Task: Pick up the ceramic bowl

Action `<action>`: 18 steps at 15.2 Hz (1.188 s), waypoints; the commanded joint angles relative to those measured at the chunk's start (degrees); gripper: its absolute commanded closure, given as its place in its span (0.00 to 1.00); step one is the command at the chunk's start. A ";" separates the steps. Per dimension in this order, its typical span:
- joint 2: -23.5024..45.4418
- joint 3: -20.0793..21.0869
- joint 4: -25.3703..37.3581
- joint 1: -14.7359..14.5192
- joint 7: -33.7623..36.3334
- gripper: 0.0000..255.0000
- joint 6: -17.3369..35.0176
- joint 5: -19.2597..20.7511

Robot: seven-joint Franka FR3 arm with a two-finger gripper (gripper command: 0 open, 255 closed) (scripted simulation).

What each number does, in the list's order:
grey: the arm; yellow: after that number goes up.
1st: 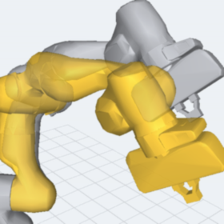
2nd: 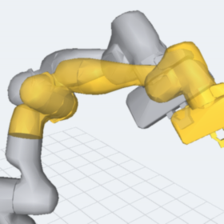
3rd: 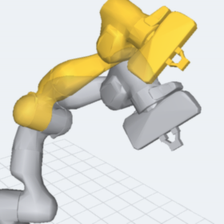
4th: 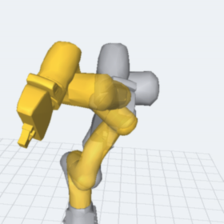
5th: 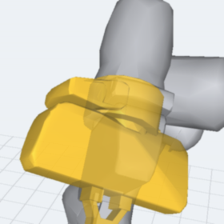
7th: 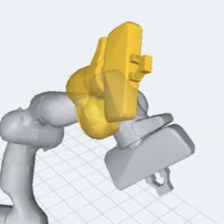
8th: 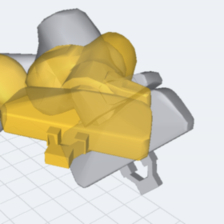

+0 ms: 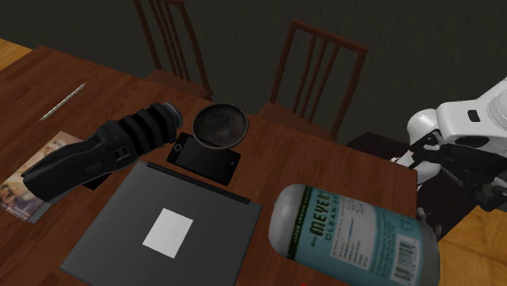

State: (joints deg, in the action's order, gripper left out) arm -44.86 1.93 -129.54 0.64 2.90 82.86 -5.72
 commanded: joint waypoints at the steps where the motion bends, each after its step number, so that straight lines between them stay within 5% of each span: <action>1: 0.00 0.00 0.00 0.00 0.00 0.00 0.00 0.00; 18: 23.12 -12.50 14.11 3.77 -18.43 0.00 14.54 9.99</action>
State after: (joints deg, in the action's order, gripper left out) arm -24.44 -9.65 -117.82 4.26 -14.16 96.62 4.10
